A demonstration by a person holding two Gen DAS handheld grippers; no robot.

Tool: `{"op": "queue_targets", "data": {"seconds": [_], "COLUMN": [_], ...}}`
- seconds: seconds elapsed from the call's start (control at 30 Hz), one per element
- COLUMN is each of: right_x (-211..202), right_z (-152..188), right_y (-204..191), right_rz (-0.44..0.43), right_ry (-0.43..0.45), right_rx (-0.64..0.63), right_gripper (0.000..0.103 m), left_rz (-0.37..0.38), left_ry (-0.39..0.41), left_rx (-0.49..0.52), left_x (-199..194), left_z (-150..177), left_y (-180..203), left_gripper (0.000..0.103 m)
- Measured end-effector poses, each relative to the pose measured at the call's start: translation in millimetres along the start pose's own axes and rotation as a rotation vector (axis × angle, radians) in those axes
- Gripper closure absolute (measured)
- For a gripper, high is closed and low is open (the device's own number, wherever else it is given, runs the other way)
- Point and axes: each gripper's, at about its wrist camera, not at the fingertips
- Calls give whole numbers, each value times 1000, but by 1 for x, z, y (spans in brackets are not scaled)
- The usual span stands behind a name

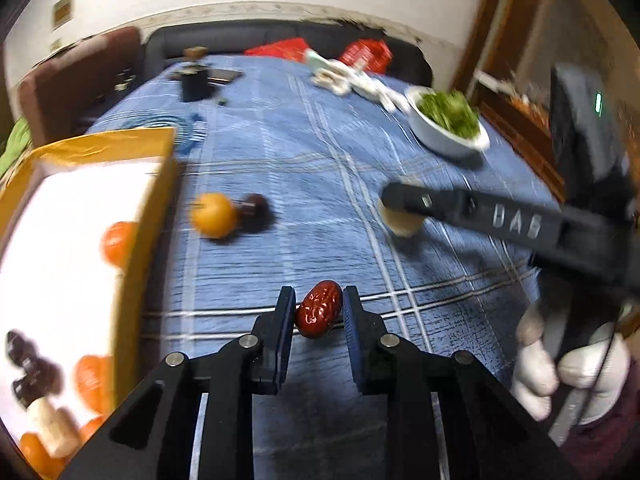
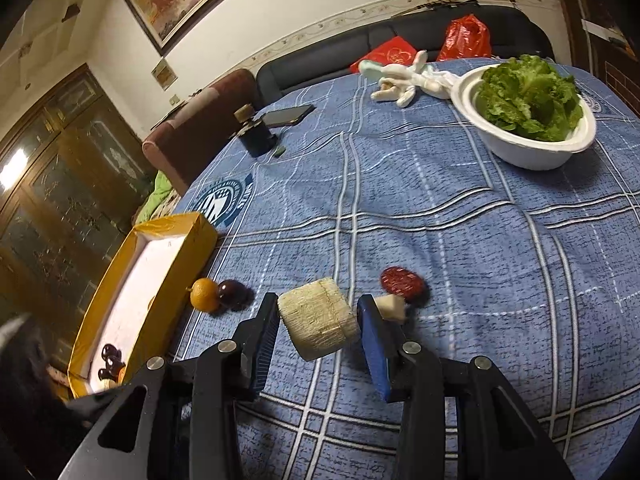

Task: Organize fruits
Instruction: 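Grasp a white yam chunk with the right tool while the left tool grasps a red date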

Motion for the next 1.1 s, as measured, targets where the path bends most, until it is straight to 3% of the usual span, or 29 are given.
{"op": "queue_targets", "data": {"seconds": [0.23, 0.37, 0.53, 0.87, 0.93, 1.0, 1.1], "right_x": [2, 6, -1, 41, 48, 53, 62], "right_z": [12, 18, 27, 51, 56, 59, 62], "right_y": [-24, -42, -87, -189, -203, -212, -225], "right_rz": [9, 17, -39, -126, -129, -122, -104], "right_ry": [6, -16, -18, -156, -175, -185, -197], "right_rx": [-81, -110, -178, -347, -376, -402, -439], "right_gripper": [58, 58, 58, 58, 58, 58, 58], "left_rz": [-74, -154, -234, -246, -225, -208, -187], "left_ry": [73, 104, 119, 91, 93, 105, 131], "left_rx": [-164, -259, -356, -458, -484, -504, -513], "left_x": [-48, -72, -88, -90, -93, -97, -106], "left_z": [18, 32, 46, 68, 73, 75, 80], "left_y": [-69, -115, -161, -201, -210, -214, -217], "left_gripper": [80, 80, 80, 80, 72, 56, 54]}}
Point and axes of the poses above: each gripper's, at about its wrist camera, not at the fingertips, and x roughly the way its jaws point, y to its right, z to its underside, and after that the axes turned 10 degrees about -y, right-handed
